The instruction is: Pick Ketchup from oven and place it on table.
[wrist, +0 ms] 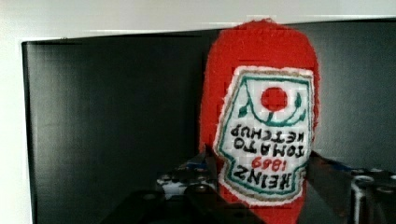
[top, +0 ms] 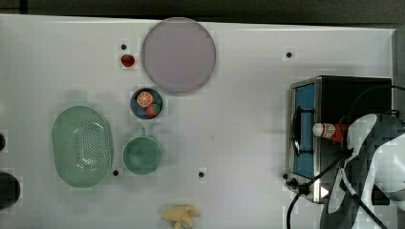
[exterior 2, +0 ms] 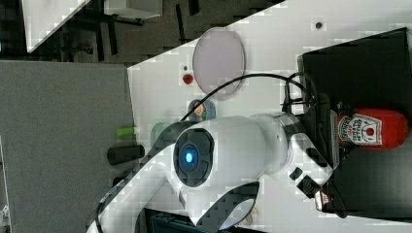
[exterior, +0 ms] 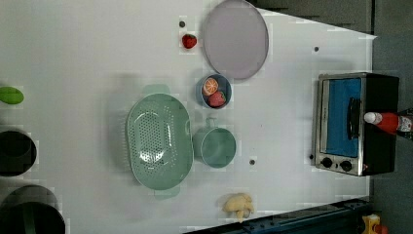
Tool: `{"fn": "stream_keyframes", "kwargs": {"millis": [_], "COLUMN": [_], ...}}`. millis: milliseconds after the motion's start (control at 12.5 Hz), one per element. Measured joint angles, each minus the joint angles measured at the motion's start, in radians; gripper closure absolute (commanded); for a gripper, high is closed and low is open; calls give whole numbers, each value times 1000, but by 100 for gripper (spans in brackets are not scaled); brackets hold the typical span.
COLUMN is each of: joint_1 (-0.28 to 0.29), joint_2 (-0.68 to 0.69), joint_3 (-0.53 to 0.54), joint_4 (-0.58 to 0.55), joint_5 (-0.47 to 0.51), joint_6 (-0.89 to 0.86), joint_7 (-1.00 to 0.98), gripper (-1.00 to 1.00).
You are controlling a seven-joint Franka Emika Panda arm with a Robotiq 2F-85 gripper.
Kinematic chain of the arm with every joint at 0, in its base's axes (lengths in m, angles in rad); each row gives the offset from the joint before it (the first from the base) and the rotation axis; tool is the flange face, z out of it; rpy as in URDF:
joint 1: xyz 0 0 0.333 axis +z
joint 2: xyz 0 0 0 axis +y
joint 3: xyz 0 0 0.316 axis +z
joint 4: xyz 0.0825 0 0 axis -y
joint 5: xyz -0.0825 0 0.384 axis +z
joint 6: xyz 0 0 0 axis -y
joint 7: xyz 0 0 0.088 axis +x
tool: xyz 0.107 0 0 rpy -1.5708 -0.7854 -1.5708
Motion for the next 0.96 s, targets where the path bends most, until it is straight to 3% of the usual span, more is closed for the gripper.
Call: {"fn": "stream_keyframes", "kwargs": {"millis": [160,400,640,800,880,960], "joint_1": [-5,49,95,159,231,255], "joint_2": [-23,-79,-195,-221,-255,-259], "joint_3": [24,44,187,270,372,412], "joint_4": [26,73,123,171,144,127], "joint_5": [9,-19,-29,-14,-38,-24], "joint_6": [-65,-261,-330,-325,-359,-366], "joint_7": [0,0,0,0,0,0], "gripper": [-20,-20,-20,-20,-20,-20]}}
